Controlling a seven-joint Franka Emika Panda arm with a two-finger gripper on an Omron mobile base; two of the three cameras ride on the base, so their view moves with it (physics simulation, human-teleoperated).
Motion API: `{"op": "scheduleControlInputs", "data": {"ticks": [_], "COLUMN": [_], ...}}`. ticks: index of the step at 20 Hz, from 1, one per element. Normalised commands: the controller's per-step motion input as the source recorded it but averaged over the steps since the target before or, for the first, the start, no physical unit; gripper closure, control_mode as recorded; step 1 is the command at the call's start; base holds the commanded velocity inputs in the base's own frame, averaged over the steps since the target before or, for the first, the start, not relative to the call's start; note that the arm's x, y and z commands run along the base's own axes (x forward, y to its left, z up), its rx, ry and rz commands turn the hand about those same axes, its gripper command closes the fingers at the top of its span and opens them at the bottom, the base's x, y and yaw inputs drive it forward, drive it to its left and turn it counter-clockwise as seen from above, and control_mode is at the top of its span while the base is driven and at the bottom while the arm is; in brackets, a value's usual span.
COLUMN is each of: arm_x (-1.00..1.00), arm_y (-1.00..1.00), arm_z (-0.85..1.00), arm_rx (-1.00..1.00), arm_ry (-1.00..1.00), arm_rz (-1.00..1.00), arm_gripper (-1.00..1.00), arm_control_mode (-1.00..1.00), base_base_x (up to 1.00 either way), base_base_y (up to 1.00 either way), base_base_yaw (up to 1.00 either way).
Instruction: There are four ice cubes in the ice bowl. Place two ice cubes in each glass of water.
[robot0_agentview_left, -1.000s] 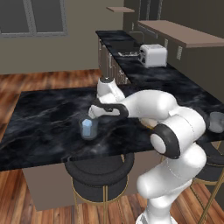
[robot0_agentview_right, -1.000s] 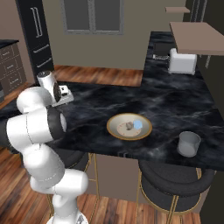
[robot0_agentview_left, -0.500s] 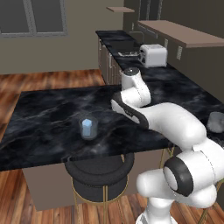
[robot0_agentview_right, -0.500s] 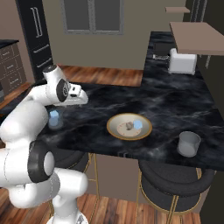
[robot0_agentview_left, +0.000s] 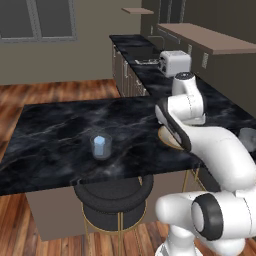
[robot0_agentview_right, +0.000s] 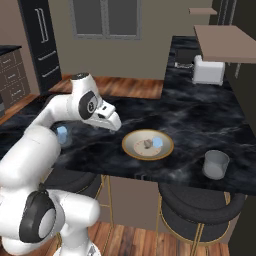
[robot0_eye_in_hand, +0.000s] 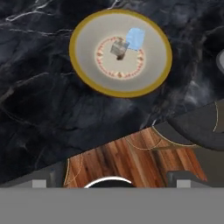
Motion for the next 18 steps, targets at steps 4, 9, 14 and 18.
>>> {"op": "scheduleControlInputs", "data": {"ticks": [4,9,14,18], "arm_x": [-0.38,-0.02,0.34,0.28], "arm_y": [-1.00,-0.65,-0.11,-0.06], "arm_z": [0.00,0.00,0.00,-0.01], "arm_rx": [0.10,0.08,0.05,0.03], "arm_ry": [0.04,0.01,0.02,0.02], "arm_rz": [-0.16,-0.15,-0.04,-0.04], "arm_gripper": [-1.00,-1.00,-1.00,-1.00], "arm_control_mode": [-1.00,-1.00,-1.00,-1.00], "base_base_x": [0.00,0.00,0.00,0.00], "base_base_y": [0.00,0.00,0.00,0.00], "base_base_yaw": [0.00,0.00,0.00,0.00]}}
